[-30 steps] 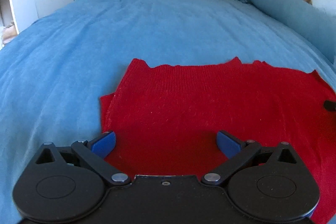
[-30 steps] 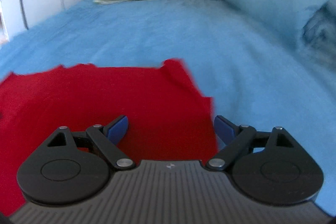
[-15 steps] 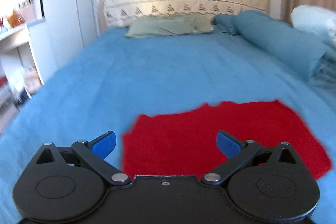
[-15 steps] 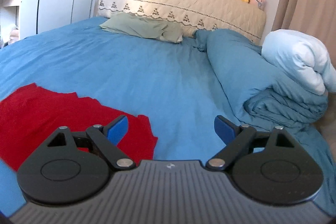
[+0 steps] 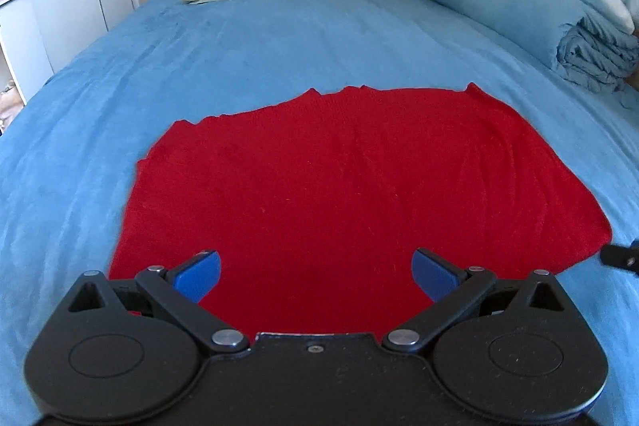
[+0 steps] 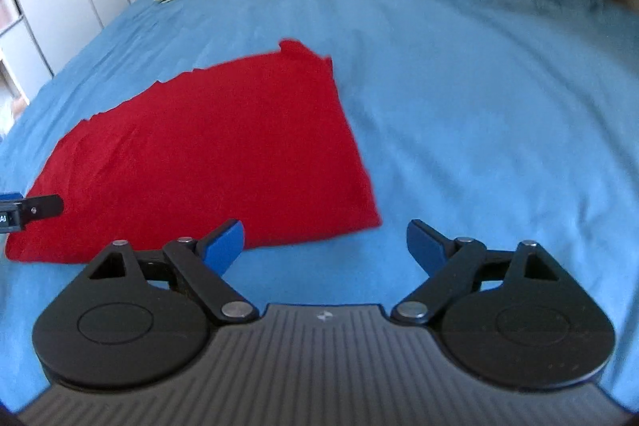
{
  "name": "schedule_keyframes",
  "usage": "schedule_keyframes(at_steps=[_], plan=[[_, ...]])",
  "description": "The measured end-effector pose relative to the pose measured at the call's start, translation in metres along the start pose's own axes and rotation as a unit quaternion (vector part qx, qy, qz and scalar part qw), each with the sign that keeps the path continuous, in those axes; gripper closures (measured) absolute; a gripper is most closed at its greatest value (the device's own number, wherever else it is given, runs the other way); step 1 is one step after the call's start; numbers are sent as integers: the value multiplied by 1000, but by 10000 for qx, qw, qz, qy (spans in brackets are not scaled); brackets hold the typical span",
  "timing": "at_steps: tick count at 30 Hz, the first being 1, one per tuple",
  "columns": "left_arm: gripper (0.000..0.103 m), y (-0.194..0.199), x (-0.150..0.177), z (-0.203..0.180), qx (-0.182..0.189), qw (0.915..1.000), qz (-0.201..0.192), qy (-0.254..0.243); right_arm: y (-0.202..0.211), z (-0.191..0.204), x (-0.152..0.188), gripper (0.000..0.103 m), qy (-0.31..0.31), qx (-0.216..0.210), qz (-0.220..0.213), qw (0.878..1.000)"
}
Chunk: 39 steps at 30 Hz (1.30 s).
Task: Fold small clothes
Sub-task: 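Grasp the side edge of the folded red sweater with the right gripper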
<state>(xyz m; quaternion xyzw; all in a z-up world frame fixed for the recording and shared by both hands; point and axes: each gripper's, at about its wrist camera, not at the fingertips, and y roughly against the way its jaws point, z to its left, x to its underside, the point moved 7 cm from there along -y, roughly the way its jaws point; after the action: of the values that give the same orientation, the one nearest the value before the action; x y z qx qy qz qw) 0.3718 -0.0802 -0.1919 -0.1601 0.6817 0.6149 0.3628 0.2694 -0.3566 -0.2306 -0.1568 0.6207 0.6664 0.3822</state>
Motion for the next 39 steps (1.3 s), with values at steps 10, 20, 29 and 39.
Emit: schedule_keyframes(at_steps=[10, 20, 29, 39], plan=[[0, -17, 3, 2, 194, 9994, 83, 275, -29, -19, 5, 1, -1431, -625, -370, 9870], [0, -27, 5, -8, 510, 9975, 131, 465, -32, -32, 1, 17, -1953, -946, -302, 9757], [0, -40, -11, -8, 508, 9980, 81, 380, -73, -38, -29, 51, -2307, -1385, -120, 9630], [0, -85, -33, -11, 227, 9990, 143, 358, -83, -23, -44, 75, -1864, -1462, 55, 9715]])
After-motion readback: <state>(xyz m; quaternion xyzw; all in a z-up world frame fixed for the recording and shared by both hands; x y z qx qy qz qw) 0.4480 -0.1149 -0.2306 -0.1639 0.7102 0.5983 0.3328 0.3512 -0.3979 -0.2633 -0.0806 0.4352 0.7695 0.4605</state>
